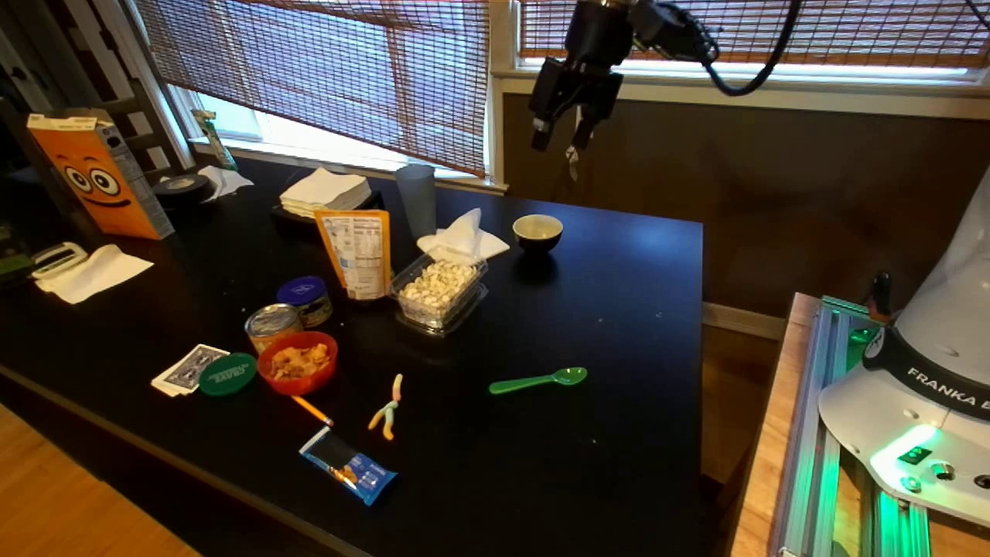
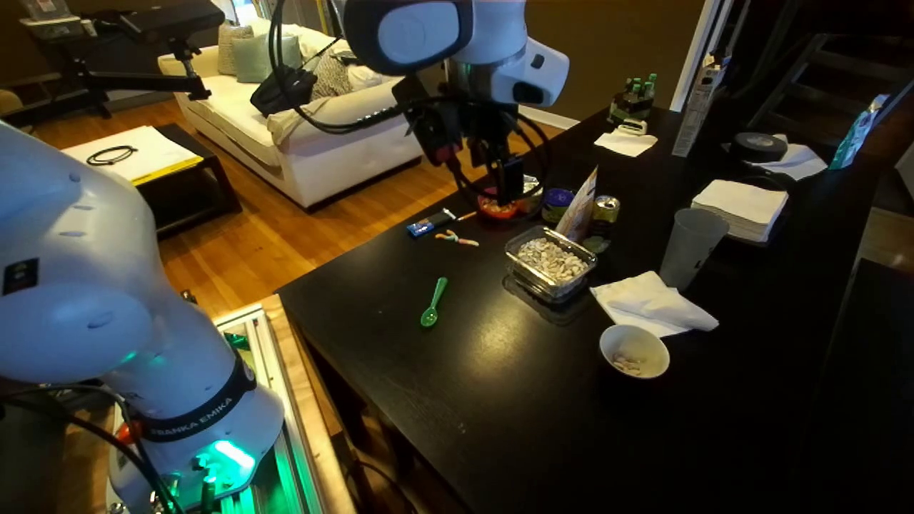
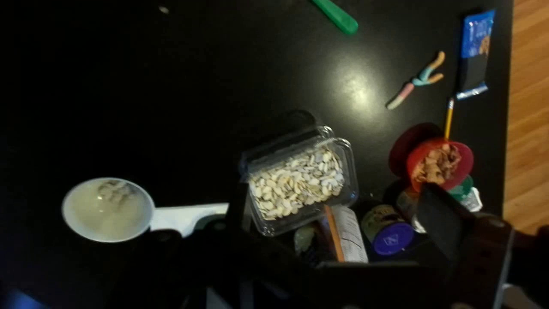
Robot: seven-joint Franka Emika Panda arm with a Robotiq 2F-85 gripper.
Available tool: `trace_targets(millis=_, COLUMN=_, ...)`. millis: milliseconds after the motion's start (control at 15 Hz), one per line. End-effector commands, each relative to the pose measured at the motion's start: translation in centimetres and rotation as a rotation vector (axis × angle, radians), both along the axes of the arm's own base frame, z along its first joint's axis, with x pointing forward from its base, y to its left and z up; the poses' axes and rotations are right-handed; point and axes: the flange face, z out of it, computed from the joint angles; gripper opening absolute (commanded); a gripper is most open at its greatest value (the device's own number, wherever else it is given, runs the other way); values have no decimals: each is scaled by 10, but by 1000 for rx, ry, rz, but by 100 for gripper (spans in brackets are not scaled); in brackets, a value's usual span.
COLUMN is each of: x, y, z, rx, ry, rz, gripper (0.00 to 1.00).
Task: Move the white and yellow packet to the right.
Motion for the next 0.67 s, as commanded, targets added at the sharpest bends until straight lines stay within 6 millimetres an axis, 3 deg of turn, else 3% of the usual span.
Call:
trace_targets(millis=0, x=31, y=31, z=-19, rx=59, ry=-173, rz=6, gripper=100)
trace_targets(millis=467, x=84, y=103, z=-34, rx=50, ry=-414, rz=73, gripper=100)
trace_targets(millis=533, x=65, y=89, z=-33, rx=55, ry=-378, rz=38, gripper=100)
trace_targets(millis=600, x=71, y=99, z=-34, rx=56, ry=-387, rz=61, gripper=100)
